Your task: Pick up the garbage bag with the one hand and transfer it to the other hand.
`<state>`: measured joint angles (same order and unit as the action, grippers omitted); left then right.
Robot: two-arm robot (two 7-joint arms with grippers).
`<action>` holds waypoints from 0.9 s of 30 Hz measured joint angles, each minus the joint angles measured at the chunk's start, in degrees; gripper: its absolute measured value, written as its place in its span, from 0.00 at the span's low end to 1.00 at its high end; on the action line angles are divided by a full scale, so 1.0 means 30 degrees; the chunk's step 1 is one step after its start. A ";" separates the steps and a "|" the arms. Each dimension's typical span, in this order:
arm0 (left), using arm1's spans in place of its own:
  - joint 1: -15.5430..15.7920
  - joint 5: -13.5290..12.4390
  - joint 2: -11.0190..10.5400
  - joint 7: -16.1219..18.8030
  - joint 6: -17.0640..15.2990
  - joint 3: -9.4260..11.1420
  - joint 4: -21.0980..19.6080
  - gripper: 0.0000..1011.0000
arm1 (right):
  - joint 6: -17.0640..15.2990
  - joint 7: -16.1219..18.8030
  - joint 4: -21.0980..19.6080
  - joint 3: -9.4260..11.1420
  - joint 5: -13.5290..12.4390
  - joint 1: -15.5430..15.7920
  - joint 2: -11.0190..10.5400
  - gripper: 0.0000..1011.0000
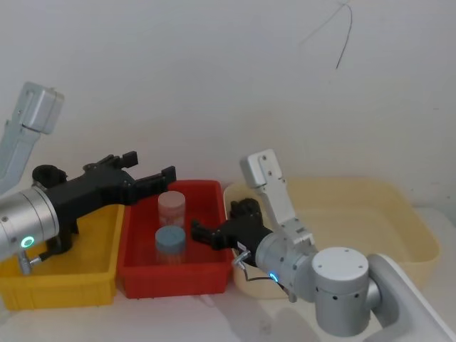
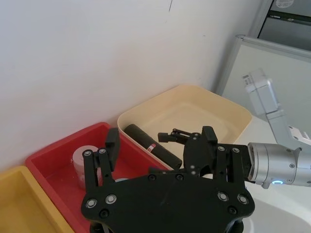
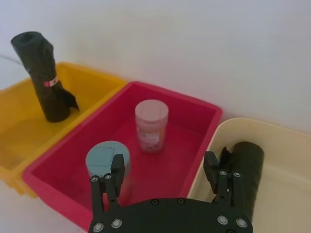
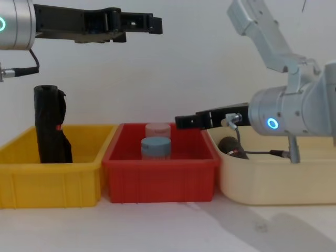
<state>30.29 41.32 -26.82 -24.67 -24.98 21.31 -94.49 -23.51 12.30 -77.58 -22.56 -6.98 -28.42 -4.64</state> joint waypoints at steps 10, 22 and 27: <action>-0.0001 -0.0003 0.0000 -0.0003 0.0001 -0.0001 0.0000 0.99 | -0.0878 0.1132 0.0382 -0.0614 0.0202 -0.0530 -0.0132 0.99; 0.0000 -0.0003 -0.0001 -0.0004 0.0001 0.0001 0.0000 0.99 | -0.1415 0.2469 0.0477 -0.1493 0.0489 -0.1052 -0.0550 0.99; 0.0000 -0.0003 0.0000 -0.0004 0.0001 0.0001 0.0001 0.99 | -0.1542 0.2774 0.0524 -0.1757 0.0569 -0.1212 -0.0585 0.99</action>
<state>30.29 41.31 -26.82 -24.68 -24.97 21.31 -94.49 -28.13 20.62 -76.01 -27.83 -5.27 -32.06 -6.40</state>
